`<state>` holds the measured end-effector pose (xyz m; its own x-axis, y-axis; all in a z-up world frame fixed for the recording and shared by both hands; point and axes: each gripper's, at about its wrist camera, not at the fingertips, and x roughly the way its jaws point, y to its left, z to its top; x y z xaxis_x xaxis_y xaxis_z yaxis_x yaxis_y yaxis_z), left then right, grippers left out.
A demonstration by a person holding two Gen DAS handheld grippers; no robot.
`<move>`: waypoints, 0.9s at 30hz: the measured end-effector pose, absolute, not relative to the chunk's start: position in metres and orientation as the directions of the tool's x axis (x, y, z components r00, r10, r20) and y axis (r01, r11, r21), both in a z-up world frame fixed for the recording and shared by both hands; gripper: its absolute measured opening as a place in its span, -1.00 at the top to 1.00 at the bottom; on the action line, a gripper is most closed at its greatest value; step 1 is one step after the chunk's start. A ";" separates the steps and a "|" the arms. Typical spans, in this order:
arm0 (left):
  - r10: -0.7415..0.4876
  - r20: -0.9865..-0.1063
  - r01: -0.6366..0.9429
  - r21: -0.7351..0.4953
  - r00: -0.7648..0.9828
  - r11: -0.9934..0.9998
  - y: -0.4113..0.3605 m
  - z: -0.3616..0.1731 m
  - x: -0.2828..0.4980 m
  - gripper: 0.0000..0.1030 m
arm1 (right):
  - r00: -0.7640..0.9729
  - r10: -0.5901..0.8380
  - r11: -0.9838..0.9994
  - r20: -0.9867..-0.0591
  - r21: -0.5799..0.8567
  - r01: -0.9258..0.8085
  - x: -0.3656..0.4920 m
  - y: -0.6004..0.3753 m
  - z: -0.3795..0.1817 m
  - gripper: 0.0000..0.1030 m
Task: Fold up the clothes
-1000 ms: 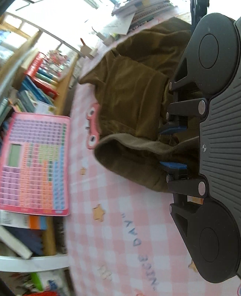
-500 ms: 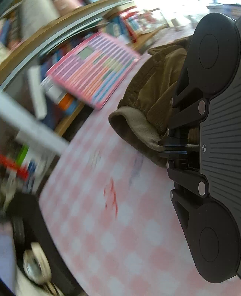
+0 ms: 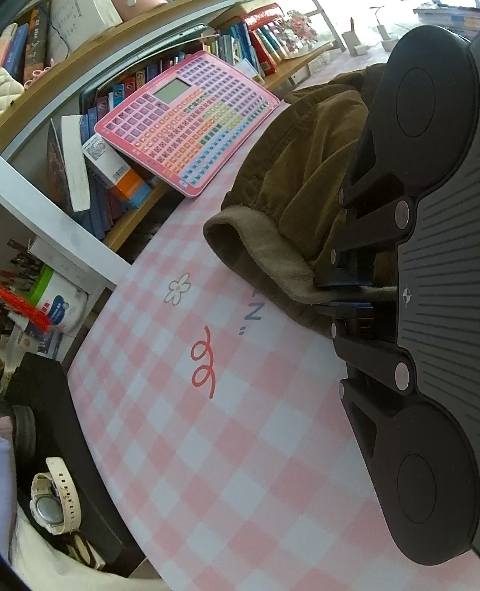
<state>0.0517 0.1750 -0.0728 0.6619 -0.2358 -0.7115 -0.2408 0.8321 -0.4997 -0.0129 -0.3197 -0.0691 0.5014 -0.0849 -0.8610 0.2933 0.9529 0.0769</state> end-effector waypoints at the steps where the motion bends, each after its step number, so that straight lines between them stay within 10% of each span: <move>1: -0.238 -0.713 -0.238 -0.498 0.659 0.834 0.174 -0.073 0.052 0.81 | 0.511 -0.077 0.962 -0.856 0.071 0.263 -0.013 -0.317 -0.069 0.89; 14: -0.466 -0.725 0.018 -0.532 0.507 0.847 0.114 -0.072 0.029 0.77 | 0.445 -0.318 0.858 -0.837 -0.055 0.511 -0.114 -0.374 -0.034 0.89; 19: -0.462 -0.726 0.057 -0.508 0.509 0.860 0.111 -0.067 0.032 0.78 | 0.441 -0.412 0.838 -0.797 -0.141 0.528 -0.115 -0.355 -0.032 0.30; 27: -0.470 -0.696 0.081 -0.514 0.544 0.854 0.113 -0.059 0.027 0.77 | 0.602 -0.269 0.929 -0.752 -0.038 0.367 -0.086 -0.305 -0.009 0.30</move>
